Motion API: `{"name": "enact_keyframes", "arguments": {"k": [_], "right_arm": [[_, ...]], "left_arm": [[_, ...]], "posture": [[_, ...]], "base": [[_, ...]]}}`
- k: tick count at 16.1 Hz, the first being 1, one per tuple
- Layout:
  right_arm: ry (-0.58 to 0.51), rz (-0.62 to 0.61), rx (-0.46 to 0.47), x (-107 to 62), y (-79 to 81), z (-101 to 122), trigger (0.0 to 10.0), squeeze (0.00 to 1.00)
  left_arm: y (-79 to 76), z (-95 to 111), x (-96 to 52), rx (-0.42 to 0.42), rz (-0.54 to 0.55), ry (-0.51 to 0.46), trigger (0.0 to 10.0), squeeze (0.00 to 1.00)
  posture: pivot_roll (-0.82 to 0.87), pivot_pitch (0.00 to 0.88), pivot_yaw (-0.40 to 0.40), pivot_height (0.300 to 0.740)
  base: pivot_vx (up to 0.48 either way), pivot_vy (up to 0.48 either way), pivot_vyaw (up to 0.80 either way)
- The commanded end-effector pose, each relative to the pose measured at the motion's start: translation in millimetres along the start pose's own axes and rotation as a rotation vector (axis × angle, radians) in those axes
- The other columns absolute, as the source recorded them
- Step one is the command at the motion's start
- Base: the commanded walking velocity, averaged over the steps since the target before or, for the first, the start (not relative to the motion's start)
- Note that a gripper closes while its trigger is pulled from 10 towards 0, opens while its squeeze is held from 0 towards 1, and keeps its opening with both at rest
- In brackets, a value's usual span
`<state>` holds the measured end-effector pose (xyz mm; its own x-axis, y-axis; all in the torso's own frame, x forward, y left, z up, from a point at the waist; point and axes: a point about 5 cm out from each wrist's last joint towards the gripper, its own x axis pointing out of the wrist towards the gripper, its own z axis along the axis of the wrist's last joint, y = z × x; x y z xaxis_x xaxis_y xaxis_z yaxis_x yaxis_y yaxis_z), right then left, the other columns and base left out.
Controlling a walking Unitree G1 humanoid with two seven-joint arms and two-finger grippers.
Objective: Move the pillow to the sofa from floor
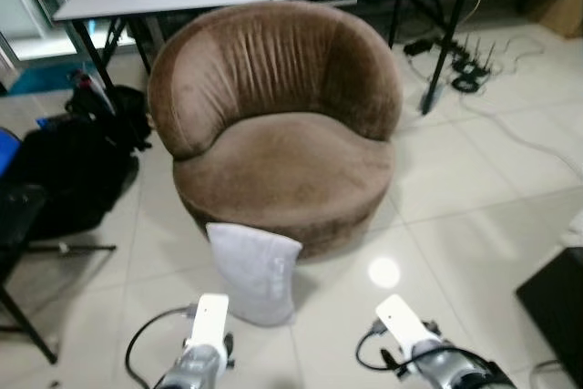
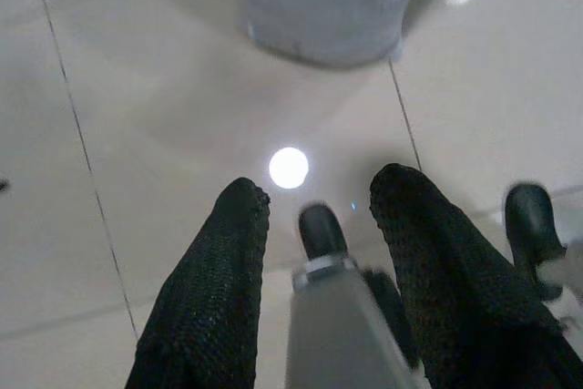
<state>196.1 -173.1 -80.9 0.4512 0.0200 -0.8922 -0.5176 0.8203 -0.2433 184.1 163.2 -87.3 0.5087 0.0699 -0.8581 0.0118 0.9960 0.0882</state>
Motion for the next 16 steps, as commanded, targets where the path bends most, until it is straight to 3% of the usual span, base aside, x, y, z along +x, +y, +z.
{"name": "enact_keyframes", "arguments": {"k": [1,12,16], "right_arm": [[-0.015,0.008,-0.001,0.5,3.8,5.3,10.0,0.0],[-0.018,0.007,-0.009,0.6,3.5,8.1,10.0,0.0],[-0.019,0.004,-0.013,0.6,2.5,9.4,10.0,0.0]], "left_arm": [[6.6,-3.5,-0.2,0.004,0.02,0.01,10.0,0.0],[8.3,0.6,0.1,0.035,0.021,-0.008,10.0,0.0],[8.9,2.4,0.1,0.023,0.037,-0.021,10.0,0.0]], "posture": [[-0.16,0.0,0.041,0.74],[-0.16,0.0,0.042,0.74],[-0.17,0.0,0.041,0.74]], "base": [[0.0,0.0,0.0],[0.0,0.0,0.0],[0.416,0.0,0.0]]}}
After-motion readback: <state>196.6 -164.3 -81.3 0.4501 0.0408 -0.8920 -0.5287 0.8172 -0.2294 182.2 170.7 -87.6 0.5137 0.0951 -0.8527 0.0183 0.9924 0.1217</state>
